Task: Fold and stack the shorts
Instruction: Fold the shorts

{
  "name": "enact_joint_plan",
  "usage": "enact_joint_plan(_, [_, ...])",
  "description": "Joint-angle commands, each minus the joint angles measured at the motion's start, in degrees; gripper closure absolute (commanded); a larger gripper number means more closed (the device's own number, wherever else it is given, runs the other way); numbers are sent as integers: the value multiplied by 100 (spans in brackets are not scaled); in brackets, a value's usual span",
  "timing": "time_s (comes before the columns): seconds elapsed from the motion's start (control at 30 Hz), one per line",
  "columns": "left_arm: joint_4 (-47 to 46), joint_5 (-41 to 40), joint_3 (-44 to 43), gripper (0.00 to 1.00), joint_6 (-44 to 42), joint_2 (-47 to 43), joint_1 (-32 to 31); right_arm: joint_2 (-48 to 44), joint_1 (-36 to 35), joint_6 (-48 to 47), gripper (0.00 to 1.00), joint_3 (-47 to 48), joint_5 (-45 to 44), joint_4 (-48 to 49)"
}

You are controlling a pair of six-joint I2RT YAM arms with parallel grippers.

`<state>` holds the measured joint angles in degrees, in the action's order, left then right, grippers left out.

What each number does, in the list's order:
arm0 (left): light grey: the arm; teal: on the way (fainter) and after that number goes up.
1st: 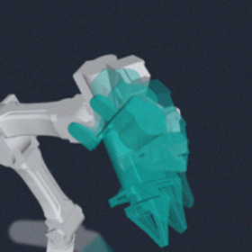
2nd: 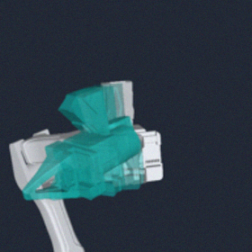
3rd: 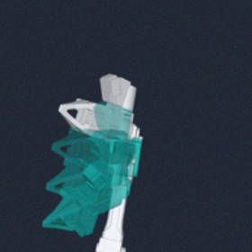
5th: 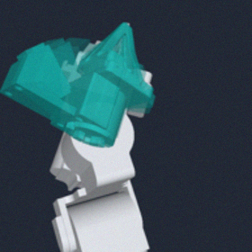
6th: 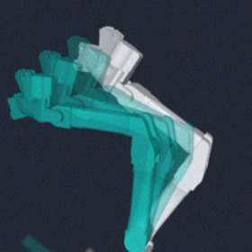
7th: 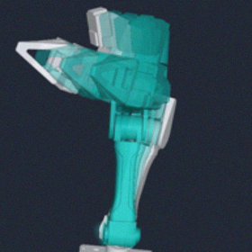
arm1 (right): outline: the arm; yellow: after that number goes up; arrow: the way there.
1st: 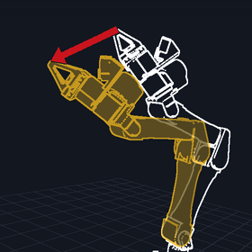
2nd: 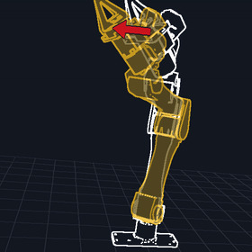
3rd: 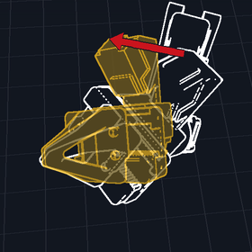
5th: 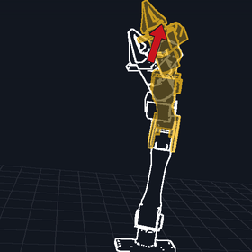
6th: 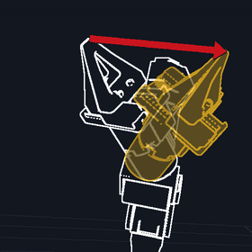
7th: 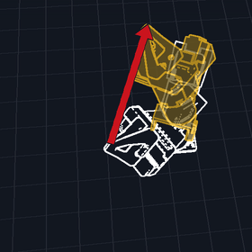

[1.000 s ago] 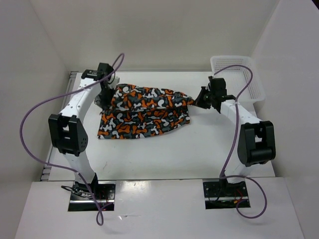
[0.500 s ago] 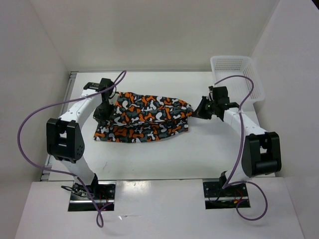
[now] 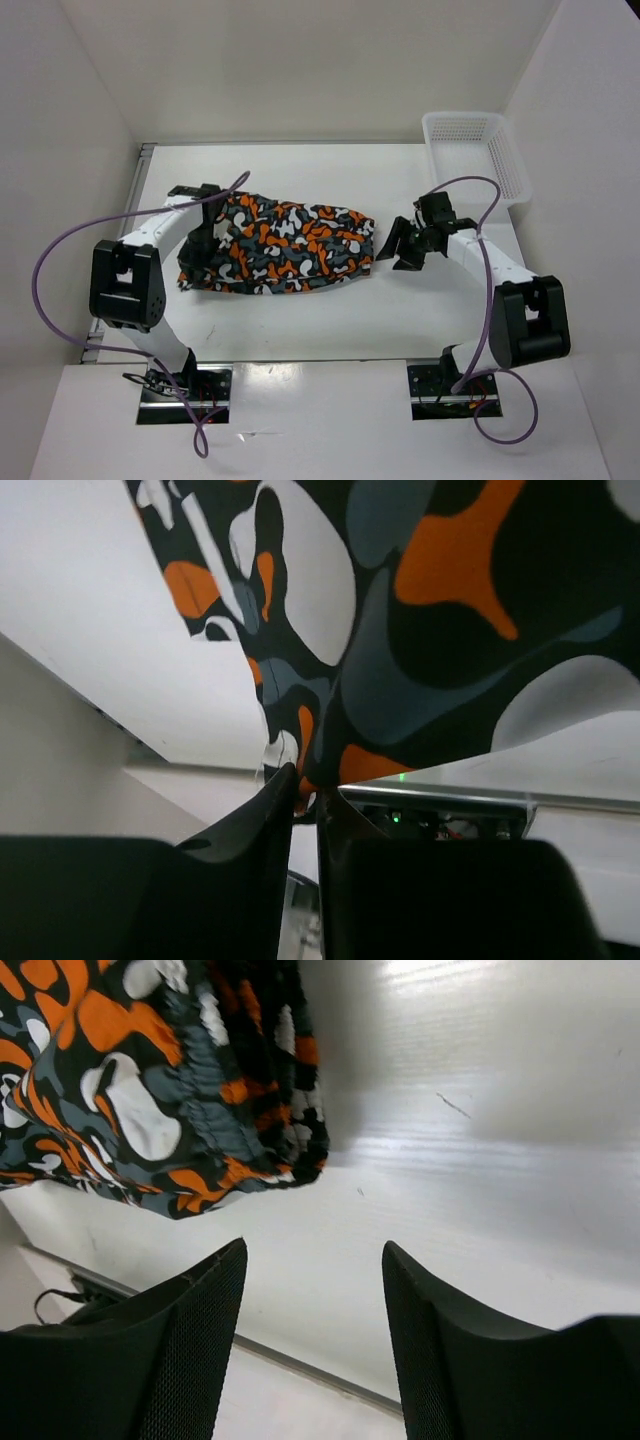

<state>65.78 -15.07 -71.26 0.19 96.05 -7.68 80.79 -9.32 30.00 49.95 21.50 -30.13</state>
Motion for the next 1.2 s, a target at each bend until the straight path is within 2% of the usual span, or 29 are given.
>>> enact_joint_plan(0.0, [-21, 66, 113, 78, -19, -86, 30, -265, -131, 41, 38, 269, -409, -458])
enact_joint_plan(0.13, [-74, 13, 61, 69, -19, -148, 100, -766, -184, 234, 43, 410, -901, -406])
enact_joint_plan(0.23, [-74, -49, -570, 60, -19, -78, 346, -714, -464, 480, 43, 550, -902, -117])
enact_joint_plan(0.33, [75, 196, -1739, 54, -19, 62, 609, -504, -1149, 909, 43, 699, -1278, 243])
enact_joint_plan(0.37, [-38, 363, -1977, 53, -19, 167, 662, -503, -1577, 1007, 45, 700, -1706, 340])
enact_joint_plan(0.43, [-458, 364, -2181, 51, -19, 308, 663, -381, -1958, 1139, 52, 761, -2060, 726])
enact_joint_plan(0.47, [-974, 425, -2059, 51, -19, 370, 663, -311, -2107, 1192, 58, 761, -2210, 884])
enact_joint_plan(0.5, [-1240, 478, -1936, 51, -19, 440, 663, -66, -2283, 1193, 70, 761, -2368, 1164])
enact_joint_plan(0.57, [-1822, 479, -1733, 51, -19, 808, 663, 295, -2285, 1140, 85, 840, -2369, 1220])
enact_joint_plan(0.7, [-2279, 933, -2057, 50, -19, 1416, 785, 1016, -2398, 912, 99, 1034, -2369, 1351])
enact_joint_plan(0.97, [-3018, 918, -2400, 49, -19, 2031, 839, 1579, -2399, 1017, 100, 551, -2527, 1124])
enact_joint_plan(1.07, [-3202, 1040, -2593, 49, -19, 2032, 839, 1632, -2110, 955, 100, 550, -2738, 992])
enact_joint_plan(1.17, [-3203, 1358, -2769, 43, -19, 2032, 839, 1580, -1776, 719, 100, 603, -2966, 939])
